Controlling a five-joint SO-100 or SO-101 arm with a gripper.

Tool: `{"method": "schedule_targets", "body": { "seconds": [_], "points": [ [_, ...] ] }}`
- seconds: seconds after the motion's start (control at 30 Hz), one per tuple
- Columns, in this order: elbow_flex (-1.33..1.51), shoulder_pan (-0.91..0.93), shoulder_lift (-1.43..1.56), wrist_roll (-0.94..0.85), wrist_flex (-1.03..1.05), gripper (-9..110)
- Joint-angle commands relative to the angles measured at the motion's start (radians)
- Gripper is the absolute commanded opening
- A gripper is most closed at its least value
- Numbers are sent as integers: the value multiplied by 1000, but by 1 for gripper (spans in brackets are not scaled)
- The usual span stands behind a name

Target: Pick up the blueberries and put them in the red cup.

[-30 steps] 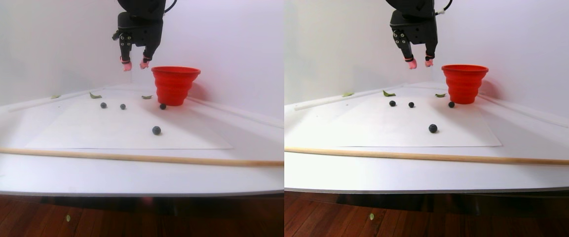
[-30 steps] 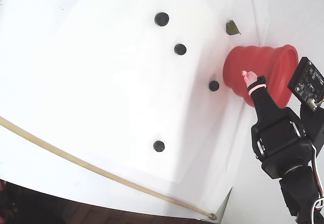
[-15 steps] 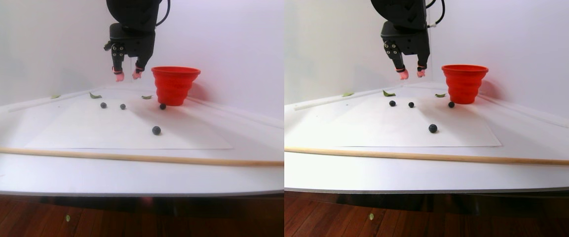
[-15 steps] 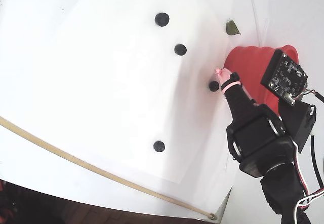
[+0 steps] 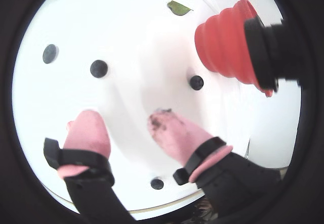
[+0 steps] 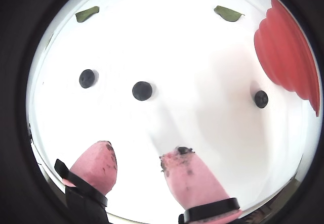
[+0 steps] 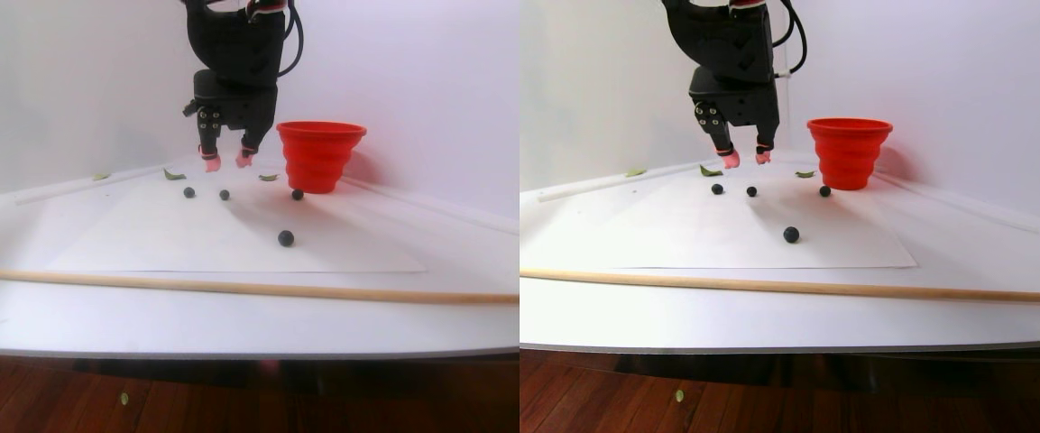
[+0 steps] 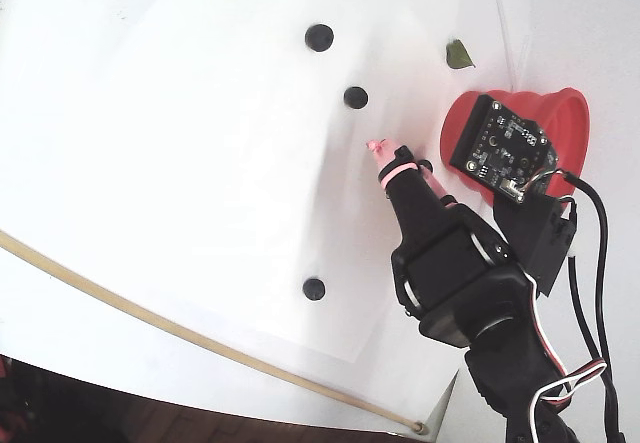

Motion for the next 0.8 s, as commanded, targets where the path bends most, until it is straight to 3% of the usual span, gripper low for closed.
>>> {"method": "schedule_targets", "body": {
  "seconds": [0.0, 0.77],
  "points": [
    [-51, -3, -8, -8, -31, 17],
    [-190, -25, -179, 66, -150, 18]
  ]
}}
